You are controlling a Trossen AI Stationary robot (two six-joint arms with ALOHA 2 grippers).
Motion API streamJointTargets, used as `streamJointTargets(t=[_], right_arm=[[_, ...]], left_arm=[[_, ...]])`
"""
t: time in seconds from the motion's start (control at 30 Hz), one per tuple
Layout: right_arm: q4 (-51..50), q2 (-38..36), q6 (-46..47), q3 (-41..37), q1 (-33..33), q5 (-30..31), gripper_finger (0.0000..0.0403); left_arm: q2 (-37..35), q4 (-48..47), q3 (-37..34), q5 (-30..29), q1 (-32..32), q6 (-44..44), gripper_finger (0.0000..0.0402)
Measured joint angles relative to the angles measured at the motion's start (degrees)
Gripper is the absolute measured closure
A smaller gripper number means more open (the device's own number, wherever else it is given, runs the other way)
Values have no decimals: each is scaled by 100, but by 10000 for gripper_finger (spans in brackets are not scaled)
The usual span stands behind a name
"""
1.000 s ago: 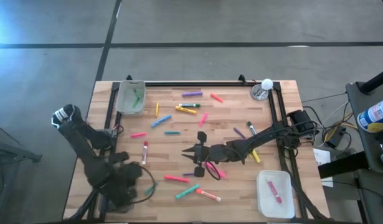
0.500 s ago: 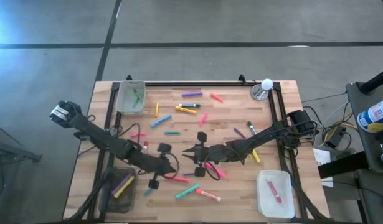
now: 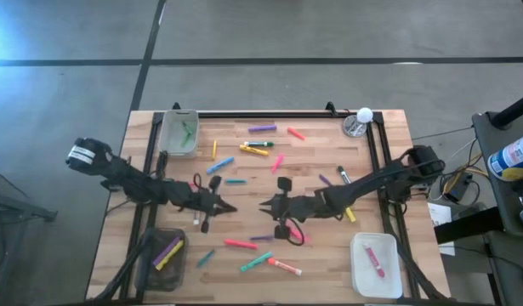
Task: Pick & Place Markers
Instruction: Put the bottom green marker pen into the white bin
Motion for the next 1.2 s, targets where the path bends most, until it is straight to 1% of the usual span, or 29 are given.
streamJointTargets(t=[0.17, 0.33, 0.47, 0.67, 0.73, 0.9, 1.03, 1.2], right_arm=[[-1918, -626, 928, 16, 55, -34, 339], [-3388, -1144, 2002, 3, 124, -28, 331], [-4512, -1387, 3002, 3, 240, -7, 307], [-6737, -1555, 5104, -16, 464, -53, 256], [-7209, -1555, 5578, -91, 488, -157, 240], [-7220, -1551, 5986, -634, 385, -686, 217], [-7155, -1586, 6171, -1168, 180, -917, 217], [-6740, -1896, 6271, -1750, -64, -1018, 220]], left_arm=[[-4, 339, -309, -43, 383, -88, 401], [-4, 350, -352, -59, 467, -190, 401], [-2, 341, -352, -59, 467, -290, 401], [0, 214, -352, -59, 467, -430, 401], [2, 135, -354, -59, 467, -455, 401], [2, 43, -357, -61, 467, -493, 401], [2, 29, -357, -59, 467, -510, 401], [2, 27, -355, -61, 467, -512, 401]])
